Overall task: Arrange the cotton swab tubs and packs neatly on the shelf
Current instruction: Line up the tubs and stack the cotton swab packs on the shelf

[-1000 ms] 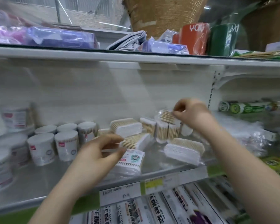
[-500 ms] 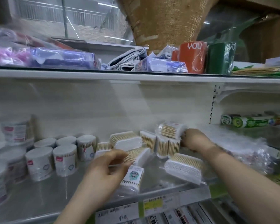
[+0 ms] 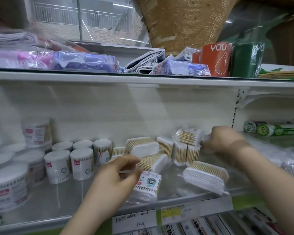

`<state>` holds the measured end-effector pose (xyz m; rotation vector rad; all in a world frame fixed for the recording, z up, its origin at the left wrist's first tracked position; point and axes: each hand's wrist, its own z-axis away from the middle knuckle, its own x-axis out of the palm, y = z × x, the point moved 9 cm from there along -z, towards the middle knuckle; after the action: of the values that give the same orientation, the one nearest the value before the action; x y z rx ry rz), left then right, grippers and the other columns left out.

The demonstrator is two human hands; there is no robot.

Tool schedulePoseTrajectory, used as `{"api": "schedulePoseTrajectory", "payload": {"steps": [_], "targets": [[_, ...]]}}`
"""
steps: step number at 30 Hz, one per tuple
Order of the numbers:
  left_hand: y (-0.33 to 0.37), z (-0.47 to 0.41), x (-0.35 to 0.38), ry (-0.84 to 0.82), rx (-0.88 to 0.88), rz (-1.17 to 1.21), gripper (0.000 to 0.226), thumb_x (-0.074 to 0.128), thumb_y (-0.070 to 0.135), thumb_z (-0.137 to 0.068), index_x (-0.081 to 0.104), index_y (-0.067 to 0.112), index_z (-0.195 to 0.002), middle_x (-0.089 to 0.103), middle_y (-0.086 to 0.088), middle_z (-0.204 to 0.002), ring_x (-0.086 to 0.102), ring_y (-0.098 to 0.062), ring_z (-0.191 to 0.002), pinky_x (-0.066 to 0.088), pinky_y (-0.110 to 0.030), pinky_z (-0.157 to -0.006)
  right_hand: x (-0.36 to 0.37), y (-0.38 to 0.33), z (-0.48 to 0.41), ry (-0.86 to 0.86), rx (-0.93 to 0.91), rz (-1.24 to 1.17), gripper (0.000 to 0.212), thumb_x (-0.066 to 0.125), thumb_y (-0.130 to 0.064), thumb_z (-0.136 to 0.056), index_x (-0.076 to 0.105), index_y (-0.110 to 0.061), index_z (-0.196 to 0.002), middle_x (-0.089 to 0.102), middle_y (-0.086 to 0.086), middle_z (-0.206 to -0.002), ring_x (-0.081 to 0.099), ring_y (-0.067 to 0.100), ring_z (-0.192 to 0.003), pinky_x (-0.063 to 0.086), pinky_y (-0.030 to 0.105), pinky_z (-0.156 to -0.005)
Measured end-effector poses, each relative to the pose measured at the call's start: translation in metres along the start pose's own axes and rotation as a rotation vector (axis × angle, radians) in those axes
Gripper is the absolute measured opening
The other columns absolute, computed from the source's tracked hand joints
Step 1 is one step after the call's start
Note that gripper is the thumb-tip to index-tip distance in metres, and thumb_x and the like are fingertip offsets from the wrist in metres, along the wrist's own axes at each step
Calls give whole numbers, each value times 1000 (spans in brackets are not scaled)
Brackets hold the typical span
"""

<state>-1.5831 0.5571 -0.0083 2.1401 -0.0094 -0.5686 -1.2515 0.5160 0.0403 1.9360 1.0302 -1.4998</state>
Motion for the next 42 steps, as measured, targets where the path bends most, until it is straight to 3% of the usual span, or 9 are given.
{"api": "schedulePoseTrajectory", "payload": {"steps": [2, 6, 10, 14, 20, 27, 31, 35, 42], "targets": [[2, -1, 5, -17, -11, 19, 14, 71, 24, -80, 68, 36, -88, 67, 32, -92, 63, 11, -87, 49, -13, -79, -29, 5, 9, 32, 38, -29, 33, 57, -41, -82, 57, -9, -74, 56, 6, -70, 55, 21, -66, 41, 26, -54], [2, -3, 12, -14, -20, 63, 15, 71, 21, -80, 69, 34, -87, 68, 27, -91, 65, 8, -86, 52, -17, -81, -84, 6, 35, 240, 85, -111, 47, 53, -46, -84, 55, -3, -104, 62, 15, -87, 58, 32, -82, 45, 31, -66], [-3, -6, 7, 17, -50, 121, 13, 71, 20, -81, 70, 31, -88, 72, 16, -91, 64, 8, -86, 50, -12, -79, -78, -15, 62, 338, -26, -678, 50, 59, -40, -83, 54, -11, -123, 65, 16, -106, 67, 34, -77, 55, 39, -68], [-11, -5, -4, 78, -106, 233, 15, 70, 22, -81, 69, 31, -93, 71, 19, -94, 65, 6, -88, 51, -21, -85, -20, -65, 77, 55, -32, -1388, 25, 57, -23, -90, 59, -3, -106, 56, 12, -74, 49, 16, -50, 44, 24, -41], [-9, 4, -24, 164, -164, 441, 39, 71, 30, -75, 56, 35, -111, 65, 19, -105, 65, 8, -89, 53, -36, -93, 37, -163, 131, -430, -106, -1994, 10, 56, -19, -85, 61, -12, -91, 66, 7, -71, 55, 12, -51, 45, 19, -42], [-11, 17, -43, 242, -135, 569, 46, 69, 8, -80, 57, 30, -119, 69, 27, -101, 65, 4, -97, 54, -23, -87, 43, -193, 168, -369, -187, -2114, 93, 93, -47, -24, 62, -19, -107, 73, 8, -102, 71, 18, -79, 55, 29, -58], [-9, 23, -45, 237, -123, 631, 51, 65, 5, -80, 53, 27, -125, 69, 22, -109, 64, 4, -100, 53, -18, -85, 39, -199, 178, -286, -204, -2104, 92, 92, -51, -19, 61, -23, -102, 72, 5, -105, 71, 21, -80, 56, 29, -59], [-6, 29, -46, 234, -112, 720, 56, 72, 15, -74, 51, 23, -126, 67, 12, -119, 62, -4, -110, 51, -28, -94, 37, -201, 190, -266, -227, -2084, 95, 92, -52, -23, 58, -21, -106, 72, 5, -108, 71, 24, -89, 57, 29, -62], [0, 40, -44, 226, -80, 720, 51, 66, 19, -69, 53, 20, -118, 72, 3, -110, 66, -13, -106, 55, -25, -85, 32, -197, 201, -182, -274, -2036, 60, 87, -43, -47, 60, -25, -98, 73, 0, -104, 71, 18, -92, 59, 29, -68]]}}
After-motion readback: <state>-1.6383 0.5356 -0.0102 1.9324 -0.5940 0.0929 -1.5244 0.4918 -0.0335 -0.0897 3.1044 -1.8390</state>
